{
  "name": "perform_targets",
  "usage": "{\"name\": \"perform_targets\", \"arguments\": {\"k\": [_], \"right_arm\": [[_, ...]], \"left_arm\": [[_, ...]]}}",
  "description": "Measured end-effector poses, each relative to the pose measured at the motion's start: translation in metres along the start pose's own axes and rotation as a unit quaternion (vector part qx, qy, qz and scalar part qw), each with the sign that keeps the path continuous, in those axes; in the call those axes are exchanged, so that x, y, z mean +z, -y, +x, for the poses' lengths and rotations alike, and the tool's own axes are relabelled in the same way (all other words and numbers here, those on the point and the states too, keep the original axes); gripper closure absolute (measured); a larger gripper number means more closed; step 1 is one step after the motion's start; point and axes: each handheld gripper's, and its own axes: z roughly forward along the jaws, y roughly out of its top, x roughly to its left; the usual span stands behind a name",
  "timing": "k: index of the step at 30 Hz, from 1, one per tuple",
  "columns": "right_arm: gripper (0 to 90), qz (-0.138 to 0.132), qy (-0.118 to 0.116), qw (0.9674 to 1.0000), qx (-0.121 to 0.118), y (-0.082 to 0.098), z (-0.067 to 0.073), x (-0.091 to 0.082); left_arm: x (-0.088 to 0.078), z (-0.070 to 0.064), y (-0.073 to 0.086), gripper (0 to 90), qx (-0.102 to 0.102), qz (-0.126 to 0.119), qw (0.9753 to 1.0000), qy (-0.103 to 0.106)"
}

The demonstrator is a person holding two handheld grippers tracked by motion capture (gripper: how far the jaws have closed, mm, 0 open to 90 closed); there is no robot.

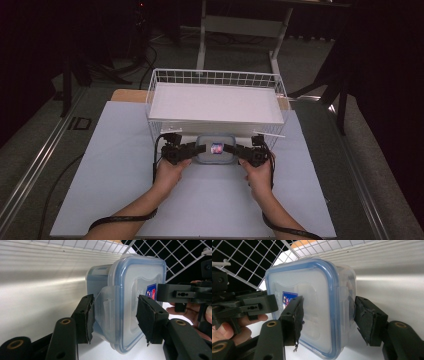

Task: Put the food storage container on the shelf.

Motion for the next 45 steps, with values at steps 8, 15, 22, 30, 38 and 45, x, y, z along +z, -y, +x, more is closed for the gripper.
{"name": "perform_targets", "arguments": {"k": [8, 15, 22, 30, 38, 45], "right_arm": [[41.6, -0.009, 0.011, 0.9999, -0.002, -0.003, -0.006, 0.011], [41.7, -0.015, 0.012, 0.9998, 0.012, -0.004, -0.009, 0.016], [40.1, -0.032, 0.017, 0.9992, 0.019, -0.003, -0.011, 0.018], [37.9, -0.030, 0.045, 0.9985, 0.011, -0.001, -0.011, 0.023], [38.7, -0.036, 0.067, 0.9967, -0.028, -0.001, 0.001, 0.016], [39.6, -0.052, 0.087, 0.9921, -0.075, 0.003, 0.018, -0.002]], "left_arm": [[0.007, 0.009, -0.001, 50.1, -0.016, 0.002, 0.9999, -0.004], [0.010, 0.016, -0.003, 49.9, -0.023, -0.006, 0.9997, 0.009], [0.013, 0.015, -0.004, 47.9, 0.013, -0.026, 0.9996, -0.005], [0.017, 0.010, -0.003, 44.8, 0.046, -0.021, 0.9974, -0.051], [0.007, 0.004, -0.002, 44.3, 0.045, -0.026, 0.9981, -0.034], [-0.015, -0.004, 0.010, 31.1, 0.080, -0.027, 0.9964, -0.003]]}}
